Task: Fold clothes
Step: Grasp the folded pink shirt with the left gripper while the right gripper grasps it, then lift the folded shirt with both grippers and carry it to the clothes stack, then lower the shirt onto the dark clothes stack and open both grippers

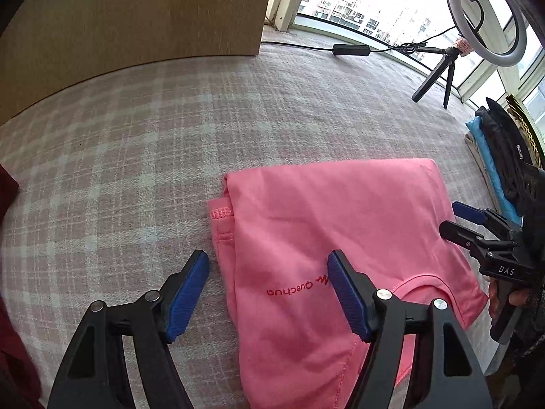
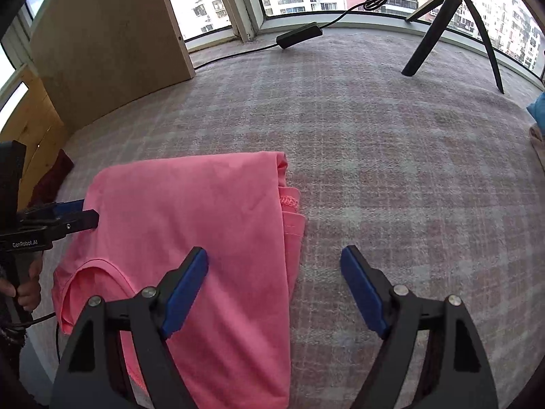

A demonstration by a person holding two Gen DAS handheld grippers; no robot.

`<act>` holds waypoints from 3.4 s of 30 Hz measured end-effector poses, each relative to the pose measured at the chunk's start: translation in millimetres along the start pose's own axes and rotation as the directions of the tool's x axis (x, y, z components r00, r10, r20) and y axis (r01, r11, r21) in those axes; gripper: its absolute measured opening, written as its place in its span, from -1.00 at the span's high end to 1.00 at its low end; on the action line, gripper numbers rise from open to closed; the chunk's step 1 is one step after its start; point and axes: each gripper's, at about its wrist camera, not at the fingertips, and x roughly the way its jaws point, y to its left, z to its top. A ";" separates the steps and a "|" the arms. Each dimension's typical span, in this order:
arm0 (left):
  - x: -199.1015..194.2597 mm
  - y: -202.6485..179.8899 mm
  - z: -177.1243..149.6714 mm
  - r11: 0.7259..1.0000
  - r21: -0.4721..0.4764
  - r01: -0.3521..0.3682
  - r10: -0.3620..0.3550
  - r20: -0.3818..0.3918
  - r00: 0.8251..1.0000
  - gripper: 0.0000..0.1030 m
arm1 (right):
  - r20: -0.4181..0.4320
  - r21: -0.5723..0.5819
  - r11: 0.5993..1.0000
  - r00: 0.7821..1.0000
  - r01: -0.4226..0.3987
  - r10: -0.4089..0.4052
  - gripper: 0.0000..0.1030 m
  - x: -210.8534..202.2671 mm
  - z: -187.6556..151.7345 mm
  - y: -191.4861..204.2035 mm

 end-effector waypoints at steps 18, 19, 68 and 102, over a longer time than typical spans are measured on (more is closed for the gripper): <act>-3.3 -5.9 -3.2 0.995 0.032 0.091 -0.092 0.016 0.996 0.67 | -0.051 -0.012 0.998 0.996 -0.069 0.068 0.65 3.8 7.1 18.0; 0.0 -4.8 -0.6 0.993 0.018 0.118 -0.118 0.012 0.993 0.72 | -0.048 -0.005 0.997 0.996 -0.073 0.073 0.70 3.9 6.7 18.3; -74.1 -539.4 188.0 0.855 0.458 0.244 -0.384 0.243 0.891 0.78 | 0.385 0.138 0.960 0.880 0.244 -0.279 0.85 -384.9 64.0 -410.8; -34.5 -507.5 217.2 0.921 0.386 0.054 -0.172 0.280 0.944 0.64 | 0.245 0.232 0.956 0.941 0.177 -0.233 0.68 -300.7 94.5 -520.6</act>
